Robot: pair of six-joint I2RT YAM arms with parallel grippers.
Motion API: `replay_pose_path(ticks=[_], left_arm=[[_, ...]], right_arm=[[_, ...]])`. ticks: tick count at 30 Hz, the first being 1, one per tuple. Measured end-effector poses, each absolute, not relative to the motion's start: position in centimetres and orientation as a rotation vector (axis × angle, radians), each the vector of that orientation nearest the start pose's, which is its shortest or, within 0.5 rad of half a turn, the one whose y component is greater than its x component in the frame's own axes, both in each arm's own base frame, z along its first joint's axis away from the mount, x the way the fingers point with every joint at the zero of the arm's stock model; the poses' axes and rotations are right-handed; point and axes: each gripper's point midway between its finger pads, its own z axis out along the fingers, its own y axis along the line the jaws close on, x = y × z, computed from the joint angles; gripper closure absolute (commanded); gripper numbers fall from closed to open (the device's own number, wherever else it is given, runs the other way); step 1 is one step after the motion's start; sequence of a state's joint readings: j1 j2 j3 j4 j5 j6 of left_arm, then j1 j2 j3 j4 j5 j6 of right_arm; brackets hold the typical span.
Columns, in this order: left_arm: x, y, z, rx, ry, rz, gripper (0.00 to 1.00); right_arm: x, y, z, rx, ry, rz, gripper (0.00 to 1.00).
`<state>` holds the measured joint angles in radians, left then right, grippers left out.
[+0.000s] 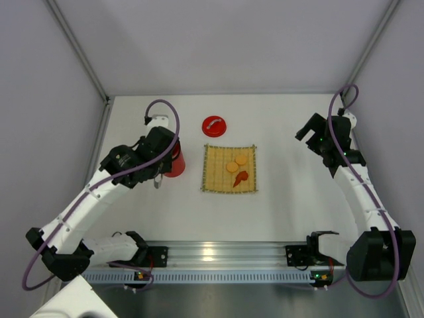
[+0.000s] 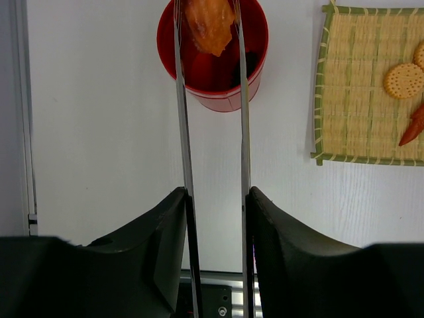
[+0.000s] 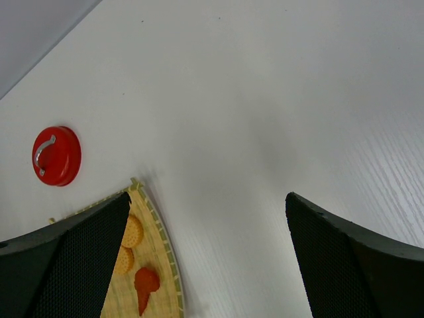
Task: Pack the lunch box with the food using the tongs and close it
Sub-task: Place the fake food in the packing box, then pick up the fake food from the plate.
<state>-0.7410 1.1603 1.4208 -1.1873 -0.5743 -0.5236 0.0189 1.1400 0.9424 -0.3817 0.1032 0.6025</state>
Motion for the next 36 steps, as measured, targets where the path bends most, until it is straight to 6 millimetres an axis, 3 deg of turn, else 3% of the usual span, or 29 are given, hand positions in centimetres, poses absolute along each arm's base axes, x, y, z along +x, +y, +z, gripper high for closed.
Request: replay_pose_path(ticks=[9,19,22,27,33,36], left_arm=[[23.4,-11.2,26.6,0.037,2.320,0.080,0.45],[23.8,-12.8,26.8,0.111,2.323,0.010,0.47],[24.7,-14.7,27.2,0.157,2.318,-0.047,0.47],[25.6,-19.6,26.6,0.279,2.318,-0.175,0.46],[25.0,-25.2,23.5,0.436,2.368,-0.309,0.46],[23.7,-27.4,21.5,0.534,2.407,-0.363,0.46]], right_arm=[[35.3,1.2,19.8,0.678,2.048,0.251,0.01],[35.3,1.2,19.8,0.678,2.048,0.250,0.01],[35.3,1.2,19.8,0.678,2.048,0.250,0.01],[35.3,1.2,19.8,0.678,2.046,0.248,0.01],[35.2,1.0,20.1,0.677,2.037,0.243,0.01],[35.1,1.0,20.2,0.672,2.035,0.238,0.01]])
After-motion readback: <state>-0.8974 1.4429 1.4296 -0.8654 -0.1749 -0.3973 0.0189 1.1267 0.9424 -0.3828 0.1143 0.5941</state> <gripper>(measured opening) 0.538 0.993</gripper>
